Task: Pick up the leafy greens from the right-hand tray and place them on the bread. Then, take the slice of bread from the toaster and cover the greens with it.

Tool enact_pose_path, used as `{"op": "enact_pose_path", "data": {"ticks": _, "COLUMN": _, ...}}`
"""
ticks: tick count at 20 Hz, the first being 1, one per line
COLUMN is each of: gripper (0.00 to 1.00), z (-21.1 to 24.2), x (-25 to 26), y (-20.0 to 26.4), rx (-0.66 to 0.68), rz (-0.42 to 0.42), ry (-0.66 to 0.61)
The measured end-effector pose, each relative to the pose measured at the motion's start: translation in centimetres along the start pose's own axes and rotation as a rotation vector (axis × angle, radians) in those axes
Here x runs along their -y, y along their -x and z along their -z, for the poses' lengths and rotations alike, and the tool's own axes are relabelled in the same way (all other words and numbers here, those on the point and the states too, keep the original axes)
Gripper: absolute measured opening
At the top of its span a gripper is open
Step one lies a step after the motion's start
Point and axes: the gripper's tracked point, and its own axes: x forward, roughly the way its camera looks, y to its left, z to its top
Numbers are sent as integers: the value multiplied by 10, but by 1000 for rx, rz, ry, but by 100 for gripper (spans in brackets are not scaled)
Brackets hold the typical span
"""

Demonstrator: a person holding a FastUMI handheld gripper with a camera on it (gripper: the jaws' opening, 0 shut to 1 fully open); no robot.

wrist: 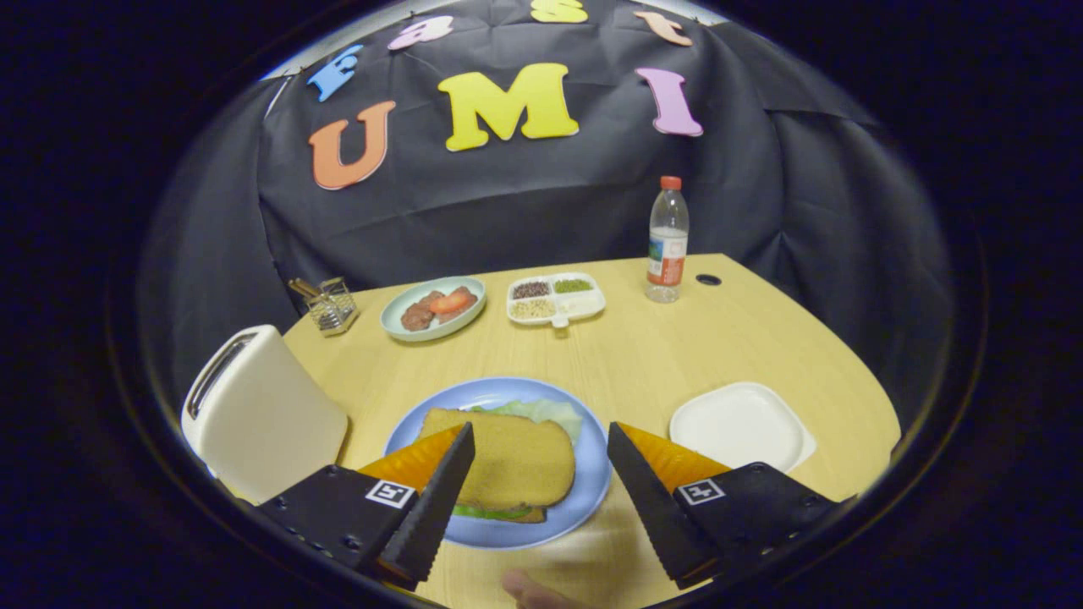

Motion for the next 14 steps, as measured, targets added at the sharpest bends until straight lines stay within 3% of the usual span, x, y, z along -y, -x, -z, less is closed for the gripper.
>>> {"op": "enact_pose_path", "data": {"ticks": 6, "gripper": 96, "z": -62, "x": 5, "y": 113, "rx": 231, "rz": 26, "ry": 62}}
{"op": "enact_pose_path", "data": {"ticks": 14, "gripper": 96, "z": -85, "x": 33, "y": 268, "rx": 422, "rz": 96, "ry": 92}}
